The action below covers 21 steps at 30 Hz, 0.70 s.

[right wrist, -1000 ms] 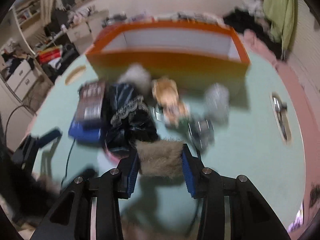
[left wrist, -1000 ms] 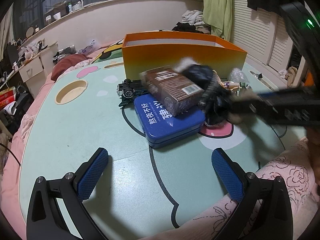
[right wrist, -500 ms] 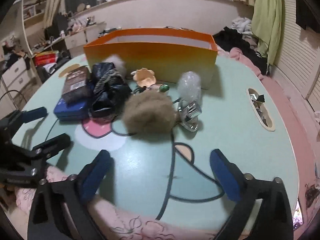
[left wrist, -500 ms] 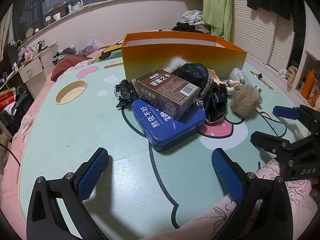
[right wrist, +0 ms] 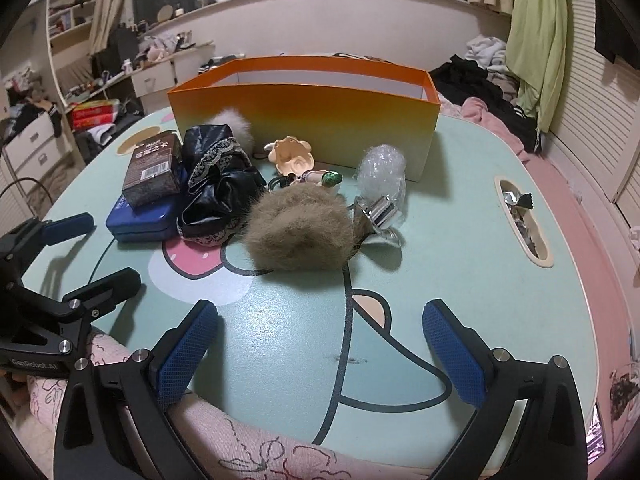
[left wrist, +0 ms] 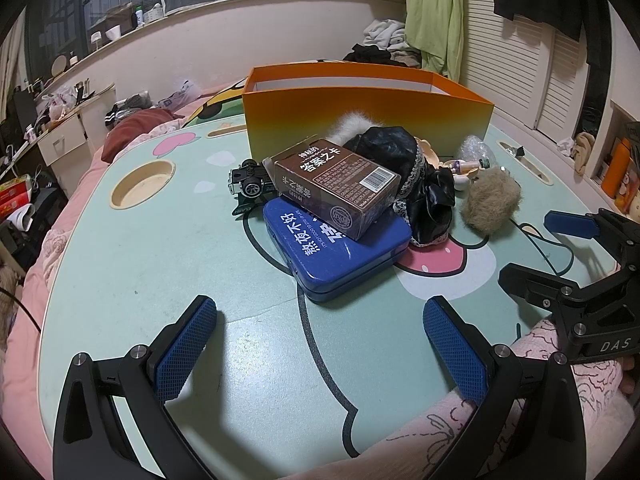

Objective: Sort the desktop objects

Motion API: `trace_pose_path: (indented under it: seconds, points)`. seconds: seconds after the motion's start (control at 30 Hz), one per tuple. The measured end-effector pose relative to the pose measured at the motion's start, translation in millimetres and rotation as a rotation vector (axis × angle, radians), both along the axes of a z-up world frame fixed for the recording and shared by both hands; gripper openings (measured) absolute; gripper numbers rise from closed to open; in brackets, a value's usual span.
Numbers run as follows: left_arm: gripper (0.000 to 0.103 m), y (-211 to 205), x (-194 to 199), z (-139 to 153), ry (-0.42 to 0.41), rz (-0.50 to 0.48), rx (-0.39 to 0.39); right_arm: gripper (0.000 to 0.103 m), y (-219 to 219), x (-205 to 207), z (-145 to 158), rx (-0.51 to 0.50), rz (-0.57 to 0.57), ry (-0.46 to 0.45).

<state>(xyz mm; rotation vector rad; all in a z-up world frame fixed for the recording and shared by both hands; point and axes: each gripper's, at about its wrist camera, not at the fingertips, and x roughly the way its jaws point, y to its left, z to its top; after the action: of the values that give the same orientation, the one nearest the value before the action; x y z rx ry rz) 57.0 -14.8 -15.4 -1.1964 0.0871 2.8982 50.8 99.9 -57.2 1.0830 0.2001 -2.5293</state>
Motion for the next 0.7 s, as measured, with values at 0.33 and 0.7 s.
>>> trace_pose_path:
  seconds: [0.33, 0.7]
  points:
    - [0.103, -0.4, 0.4, 0.4, 0.0, -0.001, 0.001, 0.103, -2.9, 1.0, -0.1, 0.0, 0.0, 0.0]
    - [0.103, 0.2, 1.3, 1.6, 0.003, -0.001, 0.001, 0.103, -3.3, 1.7, -0.2, 0.0, -0.002, 0.0]
